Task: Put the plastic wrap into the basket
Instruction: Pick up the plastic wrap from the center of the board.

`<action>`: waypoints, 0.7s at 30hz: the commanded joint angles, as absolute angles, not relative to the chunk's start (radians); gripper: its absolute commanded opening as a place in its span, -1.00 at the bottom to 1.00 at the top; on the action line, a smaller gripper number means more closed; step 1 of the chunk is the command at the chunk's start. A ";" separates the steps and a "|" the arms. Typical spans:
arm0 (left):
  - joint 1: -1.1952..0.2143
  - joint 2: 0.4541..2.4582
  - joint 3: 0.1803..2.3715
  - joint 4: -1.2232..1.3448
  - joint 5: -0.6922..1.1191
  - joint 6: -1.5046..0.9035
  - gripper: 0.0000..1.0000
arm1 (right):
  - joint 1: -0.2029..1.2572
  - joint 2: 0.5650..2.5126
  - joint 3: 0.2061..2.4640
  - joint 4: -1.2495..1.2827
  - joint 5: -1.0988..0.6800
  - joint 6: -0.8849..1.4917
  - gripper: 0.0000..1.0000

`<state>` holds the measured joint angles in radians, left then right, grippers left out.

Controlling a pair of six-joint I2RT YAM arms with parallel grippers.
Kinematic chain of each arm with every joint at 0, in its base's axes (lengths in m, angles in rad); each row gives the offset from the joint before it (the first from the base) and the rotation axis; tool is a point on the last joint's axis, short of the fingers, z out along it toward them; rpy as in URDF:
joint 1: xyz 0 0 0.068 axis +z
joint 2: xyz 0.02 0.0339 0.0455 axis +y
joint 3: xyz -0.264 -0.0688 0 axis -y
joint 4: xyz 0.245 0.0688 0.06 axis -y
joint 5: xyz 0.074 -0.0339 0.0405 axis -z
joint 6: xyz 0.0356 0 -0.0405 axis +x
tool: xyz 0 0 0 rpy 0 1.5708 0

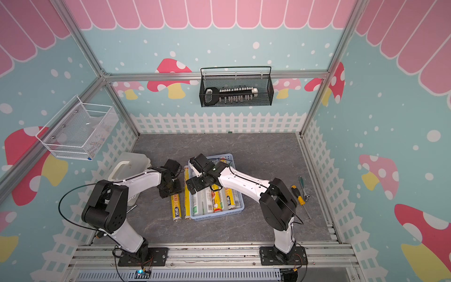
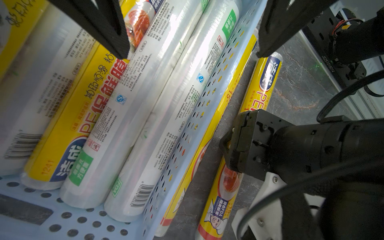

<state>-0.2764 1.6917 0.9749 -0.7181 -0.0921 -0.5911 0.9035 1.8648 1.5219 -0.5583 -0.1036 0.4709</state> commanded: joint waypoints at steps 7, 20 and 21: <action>-0.281 1.657 0.979 -0.742 -0.103 -0.600 -0.24 | 0.911 1.845 1.505 -0.578 -0.074 0.460 0.98; -0.344 1.300 1.071 -0.742 -0.121 -0.604 -0.48 | 0.908 1.683 1.387 -0.486 0.012 0.465 0.98; -0.366 1.294 1.093 -0.740 -0.120 -0.610 -0.48 | 0.908 1.660 1.369 -0.470 0.031 0.471 0.98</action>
